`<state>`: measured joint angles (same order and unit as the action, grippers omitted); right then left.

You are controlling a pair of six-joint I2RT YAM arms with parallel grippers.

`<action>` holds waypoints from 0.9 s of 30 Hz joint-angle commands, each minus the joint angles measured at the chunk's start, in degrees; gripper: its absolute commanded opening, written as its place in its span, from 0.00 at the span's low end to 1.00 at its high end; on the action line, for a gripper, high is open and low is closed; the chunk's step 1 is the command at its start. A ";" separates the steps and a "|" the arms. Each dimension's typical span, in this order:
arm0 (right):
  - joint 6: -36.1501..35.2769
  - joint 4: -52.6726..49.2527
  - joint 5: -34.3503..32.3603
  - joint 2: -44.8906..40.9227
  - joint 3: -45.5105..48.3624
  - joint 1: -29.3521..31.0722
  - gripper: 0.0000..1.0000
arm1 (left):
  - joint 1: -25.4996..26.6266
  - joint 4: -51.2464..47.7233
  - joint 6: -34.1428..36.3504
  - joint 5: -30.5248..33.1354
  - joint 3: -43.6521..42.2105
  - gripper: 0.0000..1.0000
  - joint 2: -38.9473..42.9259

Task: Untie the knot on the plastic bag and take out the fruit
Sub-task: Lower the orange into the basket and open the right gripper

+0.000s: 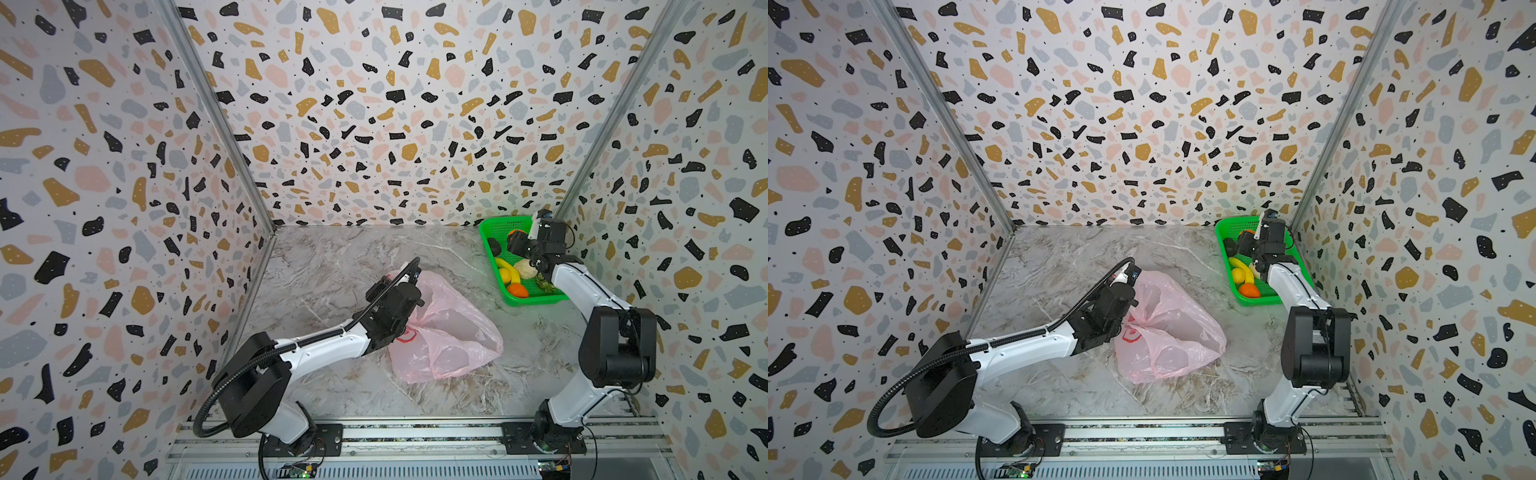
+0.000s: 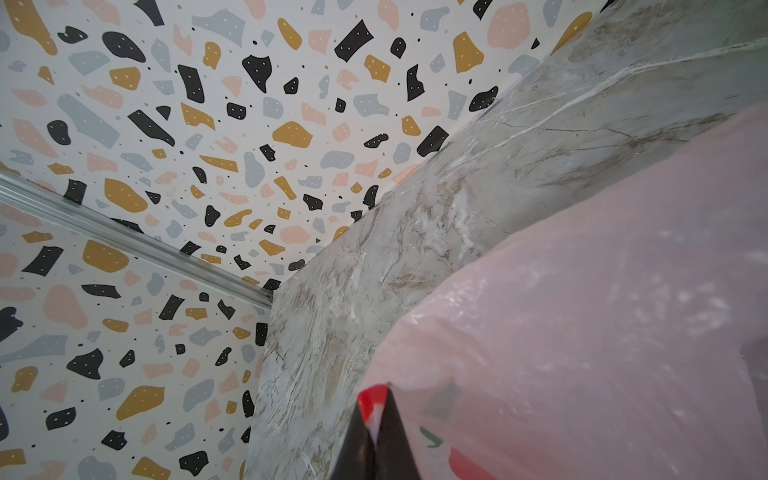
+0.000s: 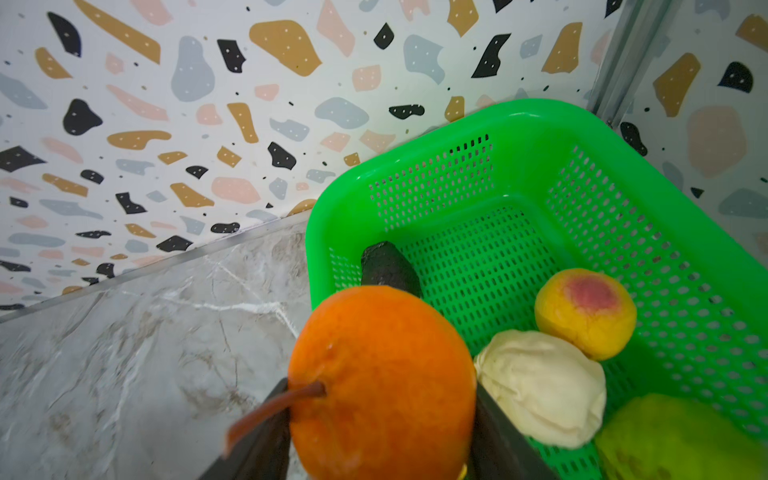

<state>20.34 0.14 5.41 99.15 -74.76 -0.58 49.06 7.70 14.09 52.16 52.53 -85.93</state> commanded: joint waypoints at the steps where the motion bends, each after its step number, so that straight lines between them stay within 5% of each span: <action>1: -1.10 0.48 -0.31 2.31 -3.24 -0.03 0.62 | -0.79 1.37 -1.39 1.09 1.44 0.00 -0.15; 9: -1.57 -1.54 0.06 7.84 -7.00 -0.24 0.68 | -1.60 1.53 -2.33 1.01 1.70 0.00 -0.52; 15: -2.38 -3.51 -1.65 10.33 -9.24 -1.04 0.88 | -1.69 1.33 -2.67 1.34 1.70 0.00 -0.21; 27: 1.67 -3.46 1.93 -0.99 0.12 0.42 0.90 | -6.38 2.05 -3.35 1.72 5.98 0.00 -5.05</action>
<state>20.45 -2.90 5.85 104.68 -76.69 -1.08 44.29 7.79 11.97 52.90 55.81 -89.60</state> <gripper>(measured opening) 0.901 0.047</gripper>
